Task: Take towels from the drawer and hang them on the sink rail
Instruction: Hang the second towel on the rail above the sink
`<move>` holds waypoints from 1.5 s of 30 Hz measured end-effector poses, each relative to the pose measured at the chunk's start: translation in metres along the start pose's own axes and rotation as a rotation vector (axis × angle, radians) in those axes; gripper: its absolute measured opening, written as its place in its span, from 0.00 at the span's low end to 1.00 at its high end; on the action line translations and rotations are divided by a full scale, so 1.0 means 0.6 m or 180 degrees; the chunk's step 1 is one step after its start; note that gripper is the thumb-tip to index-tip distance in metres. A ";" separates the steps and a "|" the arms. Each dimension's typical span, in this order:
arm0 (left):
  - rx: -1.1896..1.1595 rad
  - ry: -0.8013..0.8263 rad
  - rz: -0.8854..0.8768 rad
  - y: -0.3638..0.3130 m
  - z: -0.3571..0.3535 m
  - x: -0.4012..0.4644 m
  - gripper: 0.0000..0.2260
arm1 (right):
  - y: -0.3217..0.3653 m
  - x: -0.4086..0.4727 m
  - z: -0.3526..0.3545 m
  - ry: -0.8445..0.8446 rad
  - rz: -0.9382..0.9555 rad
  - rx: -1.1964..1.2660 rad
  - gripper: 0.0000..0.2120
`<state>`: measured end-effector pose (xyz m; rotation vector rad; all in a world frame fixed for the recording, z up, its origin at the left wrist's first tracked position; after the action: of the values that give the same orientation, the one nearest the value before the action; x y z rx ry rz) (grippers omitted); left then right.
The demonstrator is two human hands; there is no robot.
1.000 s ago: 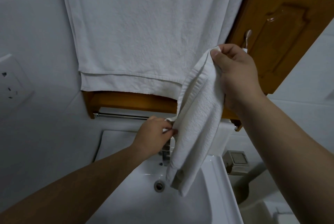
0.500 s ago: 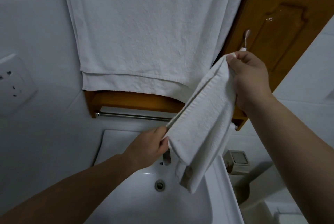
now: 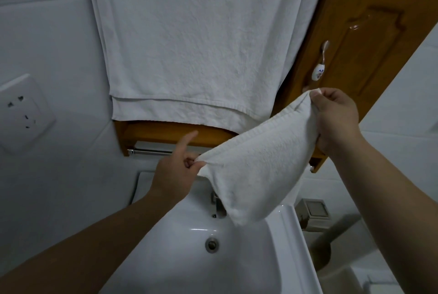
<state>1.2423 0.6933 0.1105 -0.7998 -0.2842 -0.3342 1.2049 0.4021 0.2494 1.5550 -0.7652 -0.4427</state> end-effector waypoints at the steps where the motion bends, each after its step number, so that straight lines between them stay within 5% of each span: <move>1: -0.0125 0.0095 0.0123 0.003 0.003 0.005 0.33 | -0.002 0.001 0.001 -0.0010 -0.0008 -0.0011 0.07; 7: -0.0139 0.0122 0.0300 0.019 0.025 0.033 0.12 | -0.007 0.007 0.004 0.0016 0.0044 -0.0081 0.08; 11: 0.0081 0.0000 0.0376 0.031 0.052 0.065 0.08 | -0.010 0.011 0.009 0.0211 0.0138 -0.0278 0.09; 27: 0.0816 0.0079 0.0213 -0.002 0.136 0.157 0.09 | -0.037 0.024 0.011 0.0529 0.0205 -0.0757 0.07; 45: 0.1101 -0.0669 -0.0133 -0.049 0.161 0.191 0.11 | -0.042 0.031 0.014 0.0635 0.0448 -0.1138 0.04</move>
<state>1.3229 0.7247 0.2363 -0.4879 -0.5405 -0.2311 1.2177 0.3830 0.2263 1.1825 -0.5991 -0.2959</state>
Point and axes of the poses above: each hand's wrist, its own x-axis towards the middle knuckle, its own z-axis out of the back of the hand, y = z × x, the point moved 3 cm from there along x, towards the middle knuckle, and after that the axes turned 14 degrees about x, right-handed, at the moved point
